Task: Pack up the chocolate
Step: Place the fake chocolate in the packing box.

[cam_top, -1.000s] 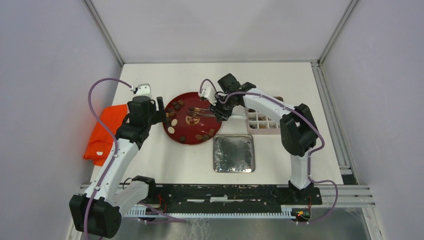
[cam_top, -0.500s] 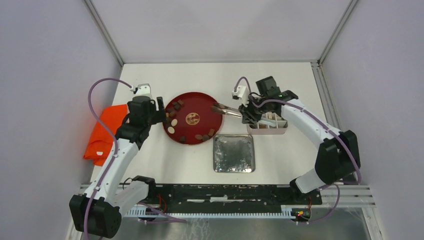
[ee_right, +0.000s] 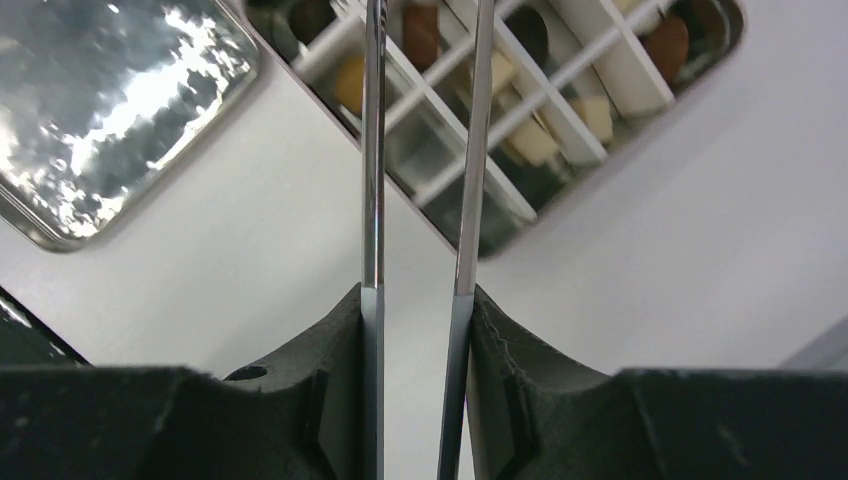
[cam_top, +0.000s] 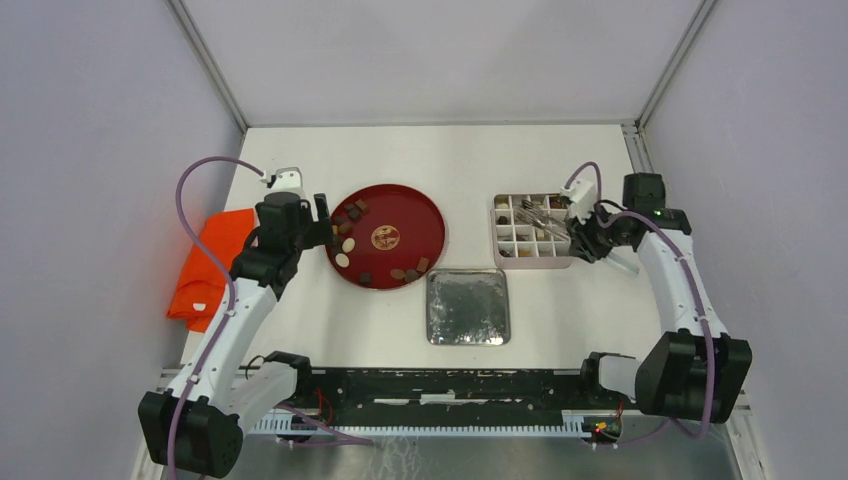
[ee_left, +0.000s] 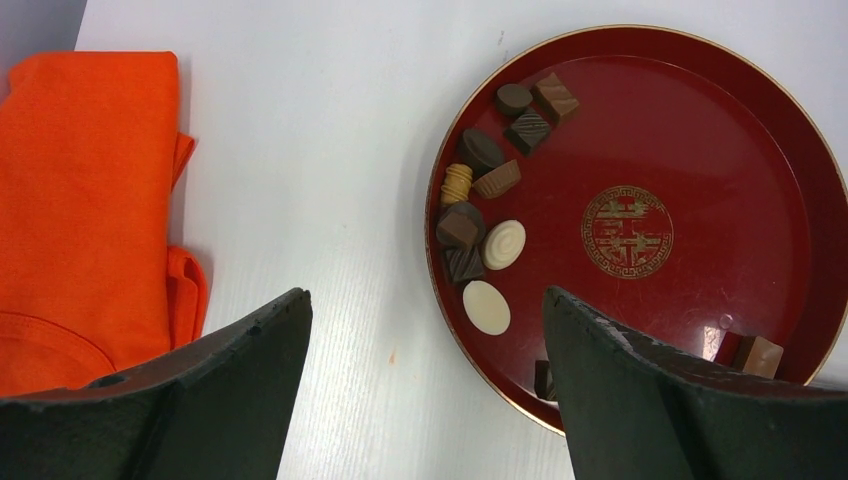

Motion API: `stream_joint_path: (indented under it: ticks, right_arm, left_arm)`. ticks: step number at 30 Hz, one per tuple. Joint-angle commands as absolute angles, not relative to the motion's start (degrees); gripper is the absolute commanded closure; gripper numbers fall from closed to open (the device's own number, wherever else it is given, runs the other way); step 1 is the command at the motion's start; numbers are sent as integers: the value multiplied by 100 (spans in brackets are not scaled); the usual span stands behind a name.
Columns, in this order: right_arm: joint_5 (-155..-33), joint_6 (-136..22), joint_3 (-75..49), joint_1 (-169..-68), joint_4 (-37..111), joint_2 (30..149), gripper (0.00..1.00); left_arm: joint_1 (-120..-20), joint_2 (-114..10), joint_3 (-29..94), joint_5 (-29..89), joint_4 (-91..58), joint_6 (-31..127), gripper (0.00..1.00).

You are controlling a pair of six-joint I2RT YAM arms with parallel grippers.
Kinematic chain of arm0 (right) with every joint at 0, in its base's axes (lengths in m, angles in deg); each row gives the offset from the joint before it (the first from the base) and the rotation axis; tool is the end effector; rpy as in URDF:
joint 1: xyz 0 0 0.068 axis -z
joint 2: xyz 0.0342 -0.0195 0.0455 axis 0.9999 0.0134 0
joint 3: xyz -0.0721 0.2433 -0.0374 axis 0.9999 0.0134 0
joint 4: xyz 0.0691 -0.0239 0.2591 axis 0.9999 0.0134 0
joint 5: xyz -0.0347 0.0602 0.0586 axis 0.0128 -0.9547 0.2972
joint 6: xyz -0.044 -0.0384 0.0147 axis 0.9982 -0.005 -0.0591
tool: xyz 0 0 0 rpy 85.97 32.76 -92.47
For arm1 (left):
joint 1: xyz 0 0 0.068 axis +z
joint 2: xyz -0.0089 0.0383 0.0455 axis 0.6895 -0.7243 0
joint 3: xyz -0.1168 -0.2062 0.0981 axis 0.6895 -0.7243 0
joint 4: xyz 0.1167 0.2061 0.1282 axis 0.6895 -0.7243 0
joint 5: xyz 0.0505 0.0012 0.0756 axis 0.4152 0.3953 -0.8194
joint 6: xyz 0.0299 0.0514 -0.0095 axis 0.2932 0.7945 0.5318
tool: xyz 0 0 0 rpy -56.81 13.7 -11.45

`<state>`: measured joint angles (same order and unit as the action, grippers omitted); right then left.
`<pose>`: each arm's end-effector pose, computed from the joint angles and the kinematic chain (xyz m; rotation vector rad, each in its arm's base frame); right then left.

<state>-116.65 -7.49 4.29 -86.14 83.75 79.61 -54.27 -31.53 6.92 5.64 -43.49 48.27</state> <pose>0.2559 0.0087 0.2521 -0.9924 2.2432 0.3566 0.2334 -0.0314 0.2741 -0.1672 2.1175 0.0832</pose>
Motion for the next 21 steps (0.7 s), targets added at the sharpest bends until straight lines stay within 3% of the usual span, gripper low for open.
stream_joint_path:
  ticks: [1,8,21]
  right_arm:
    - [-11934,618,379,-7588,9295,7800,99]
    - [-12109,2362,128,-6359,10561,8090,99]
    - [-12029,2806,50,-6181,10736,8438,96]
  left_arm:
    - [-5398,-3048,693,657,-4157,5069,10]
    - [-5406,-3064,695,677,-4156,5064,10]
    - [-5407,-3102,700,689,-4157,5076,10]
